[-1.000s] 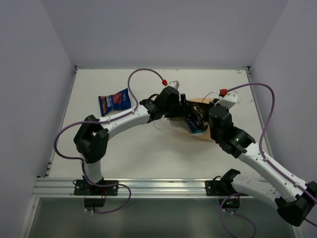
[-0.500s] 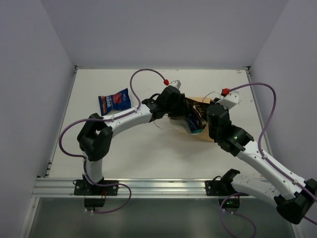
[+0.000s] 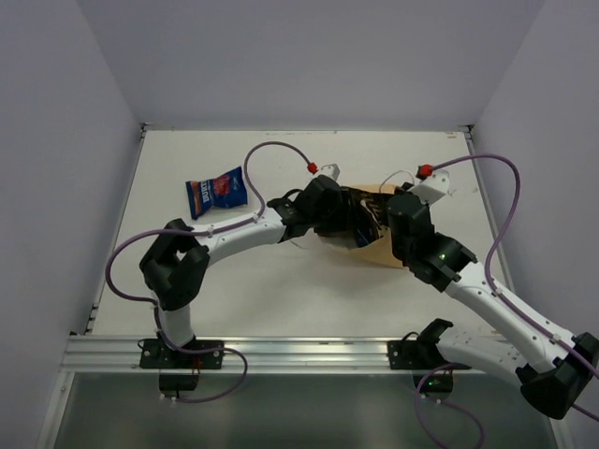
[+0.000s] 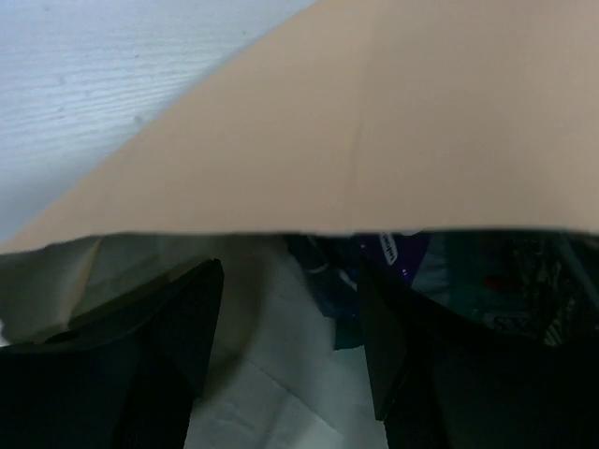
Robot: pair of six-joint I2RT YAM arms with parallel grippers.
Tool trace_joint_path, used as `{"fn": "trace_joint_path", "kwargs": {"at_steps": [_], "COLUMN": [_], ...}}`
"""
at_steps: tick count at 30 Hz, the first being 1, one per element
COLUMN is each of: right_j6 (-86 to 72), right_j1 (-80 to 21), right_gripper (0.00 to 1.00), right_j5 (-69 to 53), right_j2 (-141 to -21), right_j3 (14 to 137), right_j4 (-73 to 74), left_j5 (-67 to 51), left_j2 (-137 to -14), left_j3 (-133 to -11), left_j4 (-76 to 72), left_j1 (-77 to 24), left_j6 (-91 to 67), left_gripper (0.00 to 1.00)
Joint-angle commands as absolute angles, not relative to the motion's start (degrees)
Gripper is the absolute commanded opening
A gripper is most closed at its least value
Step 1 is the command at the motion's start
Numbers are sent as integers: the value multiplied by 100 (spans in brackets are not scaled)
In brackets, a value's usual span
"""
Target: Take the snacks out of the paper bag
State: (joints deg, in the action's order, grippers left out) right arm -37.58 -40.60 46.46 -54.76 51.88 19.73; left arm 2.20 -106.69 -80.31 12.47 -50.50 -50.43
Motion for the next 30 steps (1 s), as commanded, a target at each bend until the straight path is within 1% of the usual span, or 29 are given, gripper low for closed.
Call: {"fn": "trace_joint_path", "kwargs": {"at_steps": [1,5,8,13,19,25,28,30], "right_j6": [-4113,-4052,-4043,-4122,-4184,-4166,-4140,-4105], "right_j1": [-4131,-4122,-4122,-4122,-4122,-4122,-4122,-4122], "right_gripper": [0,0,0,0,0,0,0,0], "right_j5": [4272,4377,4447,4395,4201,4035,3999,4043], "right_j2": [-5598,-5757,-5853,-6012,-6108,-6029,-5968,-5898], "right_j3": [5422,5563,5625,5748,5889,5783,5739,5687], "right_j4": [2206,2232,2215,2189,2259,2276,2329,2355], "left_j5": [808,984,827,756,791,1011,1046,1142], "left_j2": [-9880,-9475,-9238,-9246,-9755,-9975,-9678,-9370], "left_j3": [-7761,-7630,-7428,-7172,-7198,-7207,-7041,-7014], "left_j4": [905,1064,924,598,396,316,124,202], "left_j1": [-5045,-5036,-5045,-5220,-5300,-5282,-5291,-5291], "left_j6": [-5072,-5001,-5211,-5510,-5590,-5607,-5651,-5582], "left_gripper": [68,75,76,69,69,68,67,69]}}
